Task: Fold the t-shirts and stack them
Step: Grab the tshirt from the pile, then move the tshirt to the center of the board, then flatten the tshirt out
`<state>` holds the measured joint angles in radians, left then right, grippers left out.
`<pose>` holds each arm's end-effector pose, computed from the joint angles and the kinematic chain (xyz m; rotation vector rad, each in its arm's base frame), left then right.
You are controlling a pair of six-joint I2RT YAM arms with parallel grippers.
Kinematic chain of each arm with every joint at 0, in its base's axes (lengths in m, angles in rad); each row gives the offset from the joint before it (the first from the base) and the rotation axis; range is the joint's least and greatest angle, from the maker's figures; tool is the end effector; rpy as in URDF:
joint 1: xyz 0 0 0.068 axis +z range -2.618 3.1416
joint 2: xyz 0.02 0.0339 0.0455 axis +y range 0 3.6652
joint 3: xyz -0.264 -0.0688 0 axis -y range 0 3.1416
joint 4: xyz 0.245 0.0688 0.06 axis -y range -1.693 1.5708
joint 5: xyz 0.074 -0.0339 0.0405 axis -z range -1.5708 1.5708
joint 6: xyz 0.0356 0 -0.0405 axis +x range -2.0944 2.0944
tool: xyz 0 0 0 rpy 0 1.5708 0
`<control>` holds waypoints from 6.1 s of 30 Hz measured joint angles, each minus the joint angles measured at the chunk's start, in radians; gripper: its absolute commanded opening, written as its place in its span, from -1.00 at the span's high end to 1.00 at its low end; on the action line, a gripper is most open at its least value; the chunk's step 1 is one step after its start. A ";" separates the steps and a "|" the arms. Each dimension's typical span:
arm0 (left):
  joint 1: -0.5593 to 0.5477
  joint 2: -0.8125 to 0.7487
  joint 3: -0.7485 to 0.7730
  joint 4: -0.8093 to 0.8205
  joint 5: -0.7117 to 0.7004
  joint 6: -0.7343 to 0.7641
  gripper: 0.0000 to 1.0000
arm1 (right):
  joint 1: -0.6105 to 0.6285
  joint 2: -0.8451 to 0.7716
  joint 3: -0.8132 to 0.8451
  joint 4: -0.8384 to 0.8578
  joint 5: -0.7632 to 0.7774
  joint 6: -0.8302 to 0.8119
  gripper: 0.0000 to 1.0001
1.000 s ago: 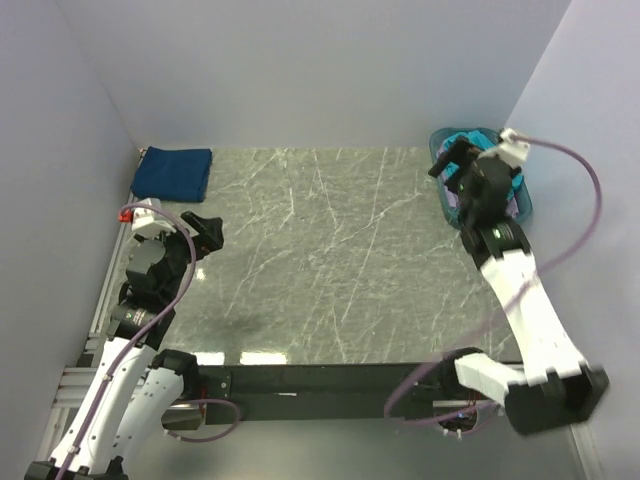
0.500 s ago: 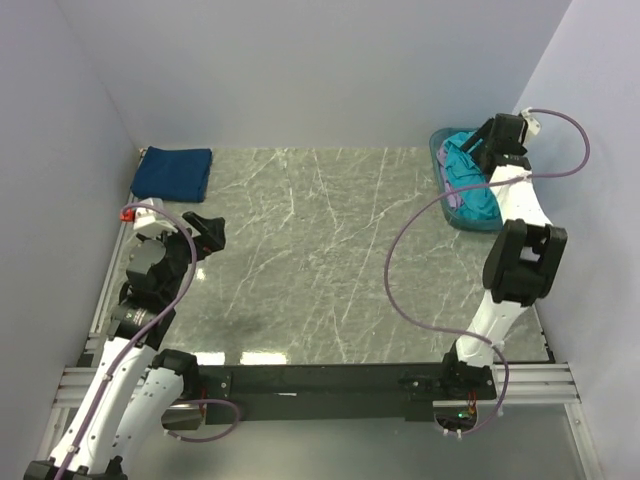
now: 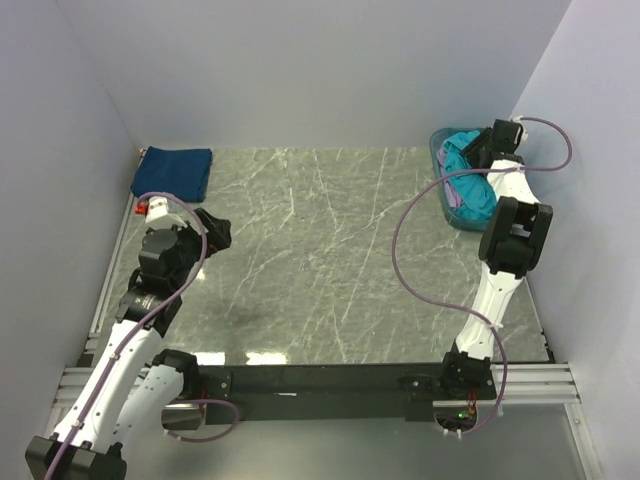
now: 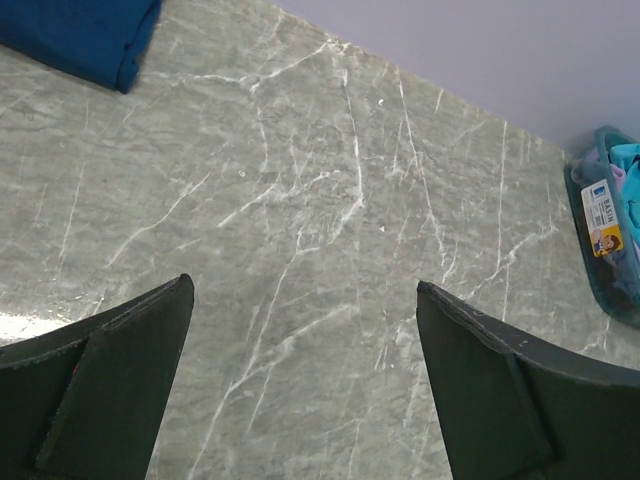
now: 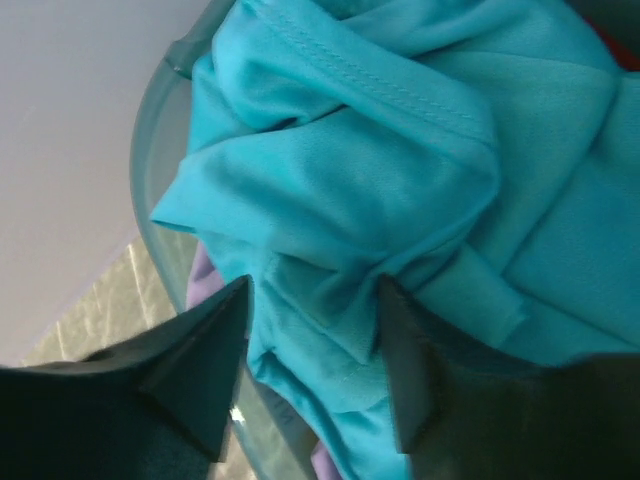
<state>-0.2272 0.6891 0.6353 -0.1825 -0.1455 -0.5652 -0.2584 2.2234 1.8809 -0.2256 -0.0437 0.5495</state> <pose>0.1671 -0.0333 0.3025 -0.4097 1.7791 -0.4316 0.5066 -0.1323 0.2385 0.8198 1.9833 0.2170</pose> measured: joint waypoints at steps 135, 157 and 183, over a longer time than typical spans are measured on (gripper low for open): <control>-0.198 0.731 0.505 -0.371 -0.285 0.008 -0.97 | 0.506 -0.564 -0.888 -0.137 -0.128 -0.066 -0.17; -0.564 0.766 0.292 -0.628 -0.110 -0.159 -0.88 | 0.483 -0.458 -0.869 -0.036 -0.209 0.038 -0.09; -0.806 0.871 0.543 -0.924 -0.439 -0.254 0.99 | 0.483 -0.372 -0.734 -0.069 -0.184 0.042 0.84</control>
<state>-1.0332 1.5597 1.1782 -1.1069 -0.5842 -0.8188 0.2241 1.8511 1.1473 -0.2947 -0.2279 0.5919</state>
